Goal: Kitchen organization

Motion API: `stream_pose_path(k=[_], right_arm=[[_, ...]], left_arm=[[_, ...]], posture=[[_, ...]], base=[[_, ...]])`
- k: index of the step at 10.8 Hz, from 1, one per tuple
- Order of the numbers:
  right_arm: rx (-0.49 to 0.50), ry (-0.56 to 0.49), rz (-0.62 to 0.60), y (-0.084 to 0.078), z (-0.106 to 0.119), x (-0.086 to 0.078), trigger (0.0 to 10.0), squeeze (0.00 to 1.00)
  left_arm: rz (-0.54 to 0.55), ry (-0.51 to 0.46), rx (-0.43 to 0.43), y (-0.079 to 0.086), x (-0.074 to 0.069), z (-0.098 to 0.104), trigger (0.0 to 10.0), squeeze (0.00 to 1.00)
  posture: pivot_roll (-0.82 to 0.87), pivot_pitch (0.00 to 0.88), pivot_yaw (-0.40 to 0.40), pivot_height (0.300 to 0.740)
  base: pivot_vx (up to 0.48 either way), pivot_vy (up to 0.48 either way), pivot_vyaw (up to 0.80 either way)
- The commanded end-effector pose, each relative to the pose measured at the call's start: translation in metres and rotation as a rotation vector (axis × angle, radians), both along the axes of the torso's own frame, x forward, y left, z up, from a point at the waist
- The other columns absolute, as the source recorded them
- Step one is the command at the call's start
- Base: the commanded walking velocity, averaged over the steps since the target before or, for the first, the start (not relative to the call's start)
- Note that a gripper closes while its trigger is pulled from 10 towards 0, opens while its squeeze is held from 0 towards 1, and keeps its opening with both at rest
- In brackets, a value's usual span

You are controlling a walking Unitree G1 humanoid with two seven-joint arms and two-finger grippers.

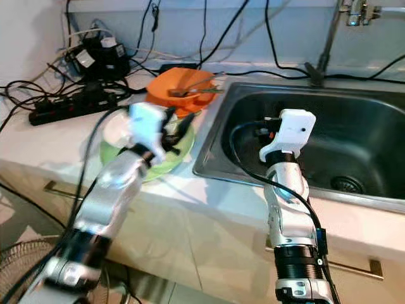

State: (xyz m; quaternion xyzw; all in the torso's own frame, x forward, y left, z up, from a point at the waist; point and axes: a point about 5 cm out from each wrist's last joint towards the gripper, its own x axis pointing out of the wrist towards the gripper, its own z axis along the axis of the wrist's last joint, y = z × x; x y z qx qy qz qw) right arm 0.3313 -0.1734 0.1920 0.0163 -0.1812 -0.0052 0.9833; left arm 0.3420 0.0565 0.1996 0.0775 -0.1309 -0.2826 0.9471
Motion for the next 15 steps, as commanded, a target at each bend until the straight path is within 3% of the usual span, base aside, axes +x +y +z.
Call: stream_pose_path(k=[1,3,4,5,6,9,15], right_arm=[[-0.001,-0.019,0.004,0.002,0.005,0.002,10.0,0.0],[0.0,-0.015,-0.001,0.001,0.004,0.002,10.0,0.0],[0.0,-0.013,-0.001,0.001,0.004,0.002,10.0,0.0],[0.0,-0.013,-0.001,0.001,0.004,0.002,10.0,0.0],[0.0,-0.013,0.0,0.001,0.004,0.002,10.0,0.0],[0.002,-0.011,-0.001,0.001,0.003,0.003,10.0,0.0],[0.001,-0.011,-0.006,-0.001,0.004,0.003,10.0,0.0]], left_arm=[[-0.021,-0.091,0.167,-0.011,0.002,0.006,10.0,0.0],[-0.016,-0.171,0.32,-0.02,0.005,0.008,10.0,0.0],[0.009,-0.179,0.382,-0.023,0.01,0.007,10.0,1.0],[0.054,-0.199,0.454,-0.024,0.017,0.008,10.0,1.0],[0.076,-0.218,0.497,-0.024,0.021,0.01,10.0,0.0],[0.128,-0.258,0.565,-0.028,0.032,0.017,10.0,0.0],[0.155,-0.182,0.664,-0.039,0.048,0.01,10.0,0.0]], posture=[[0.04,0.0,0.137,0.74],[0.04,0.0,0.137,0.74],[0.04,0.0,0.138,0.74],[0.04,0.0,0.138,0.74],[0.04,0.0,0.138,0.74],[0.04,0.0,0.139,0.74],[0.03,0.0,0.144,0.74]], base=[[0.0,0.0,0.0],[0.0,0.0,0.0],[0.0,0.0,0.0],[0.0,0.0,0.0],[0.0,0.0,0.0],[0.0,0.0,0.0],[0.0,0.0,0.0]])
